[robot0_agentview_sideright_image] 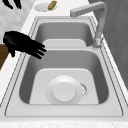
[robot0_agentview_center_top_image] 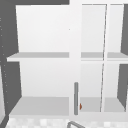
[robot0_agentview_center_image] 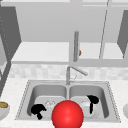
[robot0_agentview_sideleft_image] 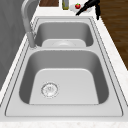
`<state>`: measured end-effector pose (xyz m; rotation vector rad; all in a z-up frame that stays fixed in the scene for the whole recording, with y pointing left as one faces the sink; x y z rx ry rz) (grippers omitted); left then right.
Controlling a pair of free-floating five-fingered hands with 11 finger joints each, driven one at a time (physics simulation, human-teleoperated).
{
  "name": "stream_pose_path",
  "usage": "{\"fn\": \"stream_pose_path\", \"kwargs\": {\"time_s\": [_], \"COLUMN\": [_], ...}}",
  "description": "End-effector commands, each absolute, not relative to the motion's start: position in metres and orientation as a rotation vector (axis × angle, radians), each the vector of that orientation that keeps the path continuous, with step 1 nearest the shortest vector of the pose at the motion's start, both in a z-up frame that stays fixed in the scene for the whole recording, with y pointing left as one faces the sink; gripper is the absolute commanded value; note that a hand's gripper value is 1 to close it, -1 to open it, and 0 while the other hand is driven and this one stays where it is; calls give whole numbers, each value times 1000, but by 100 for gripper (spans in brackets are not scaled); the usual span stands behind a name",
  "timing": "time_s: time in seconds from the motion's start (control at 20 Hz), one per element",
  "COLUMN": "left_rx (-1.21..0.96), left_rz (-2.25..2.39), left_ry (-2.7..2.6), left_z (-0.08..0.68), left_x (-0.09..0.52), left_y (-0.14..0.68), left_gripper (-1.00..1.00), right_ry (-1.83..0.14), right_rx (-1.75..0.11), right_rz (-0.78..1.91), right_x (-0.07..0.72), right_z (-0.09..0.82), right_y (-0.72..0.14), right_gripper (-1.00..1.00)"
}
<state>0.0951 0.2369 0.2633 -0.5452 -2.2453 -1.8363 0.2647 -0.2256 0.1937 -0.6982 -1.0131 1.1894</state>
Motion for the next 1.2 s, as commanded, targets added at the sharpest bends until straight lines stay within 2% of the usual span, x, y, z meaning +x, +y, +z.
{"fn": "stream_pose_path", "kwargs": {"time_s": [0.0, 0.8, 1.15], "left_rx": [-545, -545, -545], "left_rz": [-1836, -1836, -1836], "left_ry": [-2245, -2245, -2245], "left_z": [263, 263, 263], "left_x": [95, 95, 95], "left_y": [237, 237, 237], "left_gripper": [0, 0, 0], "right_ry": [-1061, -1068, -1077], "right_rx": [-626, -606, -610], "right_rz": [1136, 1064, 1129], "right_x": [240, 166, 172], "right_z": [207, 265, 265], "right_y": [-226, -216, -211], "right_gripper": [-100, -100, -100]}}
